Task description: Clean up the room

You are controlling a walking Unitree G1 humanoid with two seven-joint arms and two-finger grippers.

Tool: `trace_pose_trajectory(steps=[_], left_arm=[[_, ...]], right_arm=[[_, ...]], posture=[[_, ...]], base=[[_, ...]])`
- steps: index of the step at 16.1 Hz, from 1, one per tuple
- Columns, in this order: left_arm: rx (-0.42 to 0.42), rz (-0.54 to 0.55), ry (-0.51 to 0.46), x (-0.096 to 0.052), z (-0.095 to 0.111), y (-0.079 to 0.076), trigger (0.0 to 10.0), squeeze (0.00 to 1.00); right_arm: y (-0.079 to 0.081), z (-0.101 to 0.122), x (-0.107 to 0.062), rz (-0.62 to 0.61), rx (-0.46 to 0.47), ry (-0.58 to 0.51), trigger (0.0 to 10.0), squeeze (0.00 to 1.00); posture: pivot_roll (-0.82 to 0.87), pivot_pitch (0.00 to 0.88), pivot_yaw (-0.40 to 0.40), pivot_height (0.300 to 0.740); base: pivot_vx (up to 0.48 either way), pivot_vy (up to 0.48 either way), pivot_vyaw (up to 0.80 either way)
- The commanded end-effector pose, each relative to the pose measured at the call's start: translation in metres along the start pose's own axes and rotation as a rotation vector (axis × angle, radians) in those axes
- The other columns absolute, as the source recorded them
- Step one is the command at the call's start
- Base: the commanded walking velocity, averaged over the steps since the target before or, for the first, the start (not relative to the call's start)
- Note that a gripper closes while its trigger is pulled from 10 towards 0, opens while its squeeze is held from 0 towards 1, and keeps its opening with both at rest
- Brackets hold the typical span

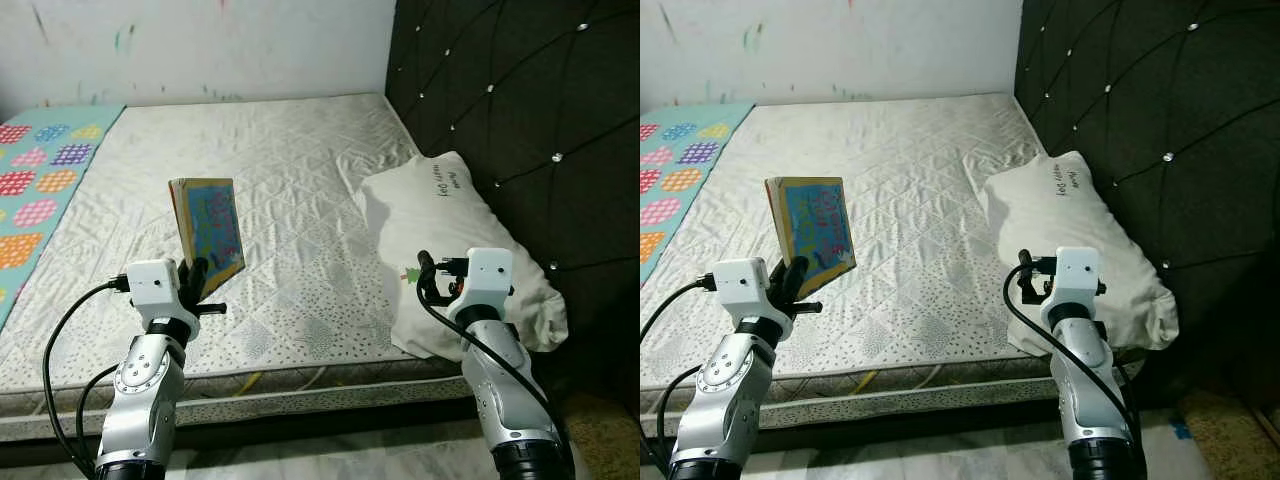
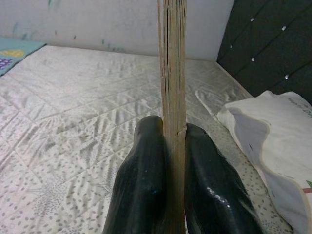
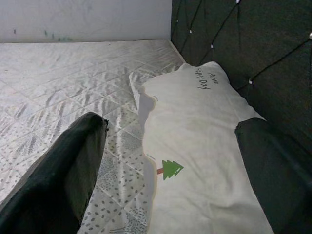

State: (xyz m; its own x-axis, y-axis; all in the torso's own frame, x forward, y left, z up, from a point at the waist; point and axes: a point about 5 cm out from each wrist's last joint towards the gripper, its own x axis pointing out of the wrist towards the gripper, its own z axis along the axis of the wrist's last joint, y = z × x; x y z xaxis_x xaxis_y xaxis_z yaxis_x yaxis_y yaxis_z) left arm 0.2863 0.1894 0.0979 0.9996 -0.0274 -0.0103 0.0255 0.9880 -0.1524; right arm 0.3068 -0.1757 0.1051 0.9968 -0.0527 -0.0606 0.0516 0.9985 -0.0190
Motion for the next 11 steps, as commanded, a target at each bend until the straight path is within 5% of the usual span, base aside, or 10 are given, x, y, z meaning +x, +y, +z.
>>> trace_pose_trajectory(steps=[1, 11], left_arm=[[0.009, -0.026, -0.063, 0.0038, 0.0151, -0.0023, 10.0, 0.00], [0.001, -0.050, -0.062, 0.0025, 0.0149, -0.0032, 10.0, 0.00]], right_arm=[[0.0003, 0.0027, 0.0028, -0.008, 0.008, -0.010, 10.0, 0.00], [-0.0005, 0.0020, 0.0030, -0.019, 0.001, -0.013, 10.0, 0.00]], posture=[[0.04, 0.000, 0.056, 0.740], [0.04, 0.000, 0.060, 0.740]], base=[[0.000, 0.000, 0.00], [0.298, 0.000, 0.00]])
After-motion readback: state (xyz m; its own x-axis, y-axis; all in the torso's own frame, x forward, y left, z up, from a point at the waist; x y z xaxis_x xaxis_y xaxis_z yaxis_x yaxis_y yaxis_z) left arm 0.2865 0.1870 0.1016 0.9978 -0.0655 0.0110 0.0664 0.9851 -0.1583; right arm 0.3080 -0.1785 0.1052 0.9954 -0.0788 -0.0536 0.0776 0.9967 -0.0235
